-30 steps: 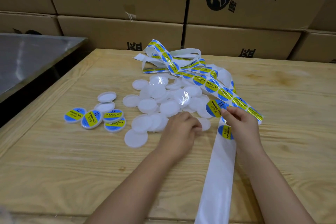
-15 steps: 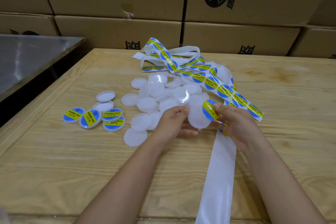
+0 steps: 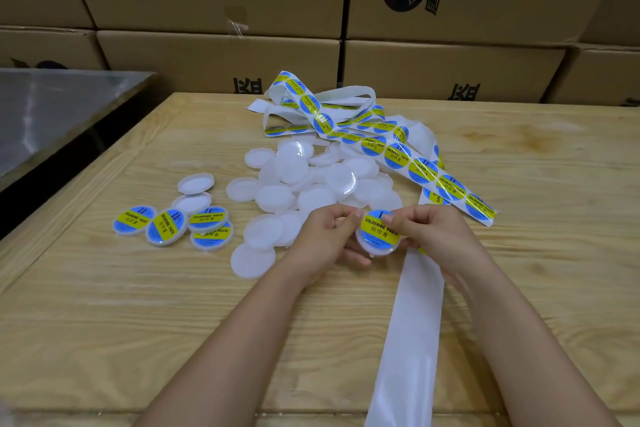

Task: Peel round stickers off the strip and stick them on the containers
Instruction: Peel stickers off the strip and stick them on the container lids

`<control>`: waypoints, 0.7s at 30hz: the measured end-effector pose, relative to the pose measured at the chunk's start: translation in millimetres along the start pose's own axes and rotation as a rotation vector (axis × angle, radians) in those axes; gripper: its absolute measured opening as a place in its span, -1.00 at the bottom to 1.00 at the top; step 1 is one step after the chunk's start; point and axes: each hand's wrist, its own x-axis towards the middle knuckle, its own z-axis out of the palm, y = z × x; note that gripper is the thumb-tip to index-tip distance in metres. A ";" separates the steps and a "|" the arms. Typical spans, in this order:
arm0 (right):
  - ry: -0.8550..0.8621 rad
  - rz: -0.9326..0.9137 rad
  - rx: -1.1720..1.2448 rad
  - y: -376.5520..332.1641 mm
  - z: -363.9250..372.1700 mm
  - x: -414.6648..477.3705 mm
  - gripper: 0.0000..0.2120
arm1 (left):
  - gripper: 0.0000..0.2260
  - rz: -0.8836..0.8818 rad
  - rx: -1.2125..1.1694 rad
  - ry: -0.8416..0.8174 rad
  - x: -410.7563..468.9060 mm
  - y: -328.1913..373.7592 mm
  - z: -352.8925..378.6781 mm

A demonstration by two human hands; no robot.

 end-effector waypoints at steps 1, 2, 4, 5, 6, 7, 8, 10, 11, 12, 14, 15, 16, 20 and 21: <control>0.005 -0.005 -0.022 0.5 -0.2 0.1 -0.86 | -0.76 -0.001 0.006 -0.002 0.3 -0.3 -0.3; 0.009 -0.010 -0.037 0.6 -0.3 0.2 -0.87 | -0.76 -0.003 0.009 -0.002 0.5 -0.4 -0.4; 0.013 -0.022 -0.052 0.2 -0.3 -0.1 -0.90 | -0.76 -0.004 0.006 -0.003 0.8 -0.7 -0.8; 0.015 -0.026 -0.061 0.0 0.0 -0.1 -0.91 | -0.76 -0.004 0.003 -0.006 0.8 -0.5 -0.8; 0.016 -0.030 -0.072 -0.2 0.3 0.1 -0.93 | -0.77 -0.004 -0.003 -0.009 0.8 -0.2 -0.9; 0.018 -0.032 -0.082 -0.1 0.5 0.3 -0.94 | -0.77 -0.006 -0.011 -0.012 0.8 0.2 -0.7; 0.019 -0.035 -0.090 -0.2 0.7 0.6 -0.94 | -0.79 -0.008 -0.023 -0.013 0.8 0.6 -0.5; 0.021 -0.043 -0.095 0.2 0.6 0.6 -0.95 | -0.82 -0.016 -0.051 -0.017 0.4 1.7 0.1; 0.022 -0.046 -0.096 0.4 0.4 0.5 -0.95 | -0.83 -0.020 -0.063 -0.022 -0.2 2.2 0.2; 0.019 -0.049 -0.095 0.5 0.0 0.0 -0.95 | -0.84 -0.019 -0.070 -0.030 -0.6 2.7 0.0; 0.009 -0.055 -0.096 0.3 -0.7 -1.1 -0.95 | -0.83 -0.006 -0.065 -0.054 -1.6 2.7 -1.2; 0.008 -0.061 -0.097 0.1 -0.8 -1.4 -0.95 | -0.80 -0.001 -0.061 -0.064 -2.1 2.4 -1.8; 0.012 -0.069 -0.102 -0.1 -0.8 -1.7 -0.94 | -0.77 0.000 -0.058 -0.068 -2.3 1.9 -2.5; 0.055 -0.167 -0.238 0.6 3.0 -3.0 -0.92 | -0.82 0.005 -0.086 -0.060 -2.0 0.8 -3.9; 0.074 -0.196 -0.282 1.1 5.0 -3.5 -0.93 | -0.86 0.005 -0.104 -0.058 -1.9 0.8 -4.7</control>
